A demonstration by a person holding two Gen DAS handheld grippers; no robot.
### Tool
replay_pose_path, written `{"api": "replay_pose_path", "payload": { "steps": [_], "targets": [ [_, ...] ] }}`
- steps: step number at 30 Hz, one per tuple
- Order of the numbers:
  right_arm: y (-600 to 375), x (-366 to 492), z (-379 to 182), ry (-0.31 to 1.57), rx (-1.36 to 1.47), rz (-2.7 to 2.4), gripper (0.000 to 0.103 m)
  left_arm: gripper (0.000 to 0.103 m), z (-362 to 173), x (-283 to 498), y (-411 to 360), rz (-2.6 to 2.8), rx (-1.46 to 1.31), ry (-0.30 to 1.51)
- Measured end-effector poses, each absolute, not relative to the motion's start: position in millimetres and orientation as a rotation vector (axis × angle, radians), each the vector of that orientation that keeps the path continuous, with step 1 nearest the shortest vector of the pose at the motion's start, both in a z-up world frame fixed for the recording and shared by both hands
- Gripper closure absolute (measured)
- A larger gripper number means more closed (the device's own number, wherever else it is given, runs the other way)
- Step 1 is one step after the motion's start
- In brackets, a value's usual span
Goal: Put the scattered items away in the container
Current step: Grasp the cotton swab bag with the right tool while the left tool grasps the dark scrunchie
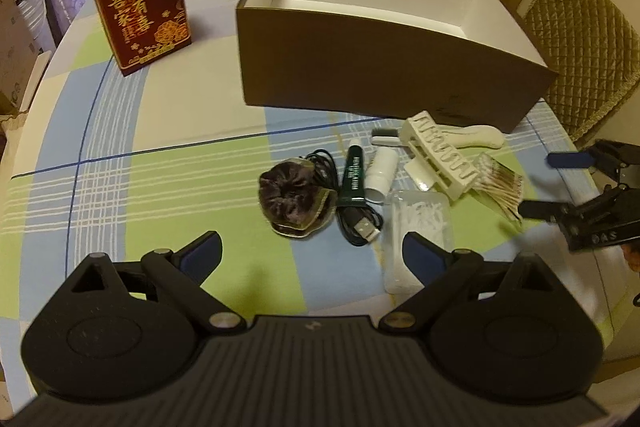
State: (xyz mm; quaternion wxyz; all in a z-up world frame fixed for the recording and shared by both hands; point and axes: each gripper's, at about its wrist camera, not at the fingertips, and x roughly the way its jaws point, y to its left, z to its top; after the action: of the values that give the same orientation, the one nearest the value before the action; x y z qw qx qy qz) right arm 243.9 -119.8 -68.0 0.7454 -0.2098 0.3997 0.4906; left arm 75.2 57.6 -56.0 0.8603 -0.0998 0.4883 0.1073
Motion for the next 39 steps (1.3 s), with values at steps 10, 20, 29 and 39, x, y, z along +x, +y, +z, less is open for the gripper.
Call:
{"api": "replay_pose_path", "payload": {
  "steps": [10,20,29,39],
  "targets": [
    [-101.9,254.2,-87.1,0.881,-0.509,1.133,0.053,0.009,-65.8,78.3,71.2,0.249,-0.202,1.046],
    [-122.0,272.5,-89.3,0.948,-0.424,1.03,0.074,0.012,-80.7,88.2,78.1,0.183,-0.12,1.055],
    [-143.1,280.4,-86.2,0.985,-0.363,0.951,0.073,0.012,-99.7,113.4,82.5,0.004,0.065,1.071],
    [-144.4,276.4,-86.8,0.99,-0.362,0.924,0.073,0.037,-121.6,137.5,78.6,-0.155,0.215,1.086]
  ]
}}
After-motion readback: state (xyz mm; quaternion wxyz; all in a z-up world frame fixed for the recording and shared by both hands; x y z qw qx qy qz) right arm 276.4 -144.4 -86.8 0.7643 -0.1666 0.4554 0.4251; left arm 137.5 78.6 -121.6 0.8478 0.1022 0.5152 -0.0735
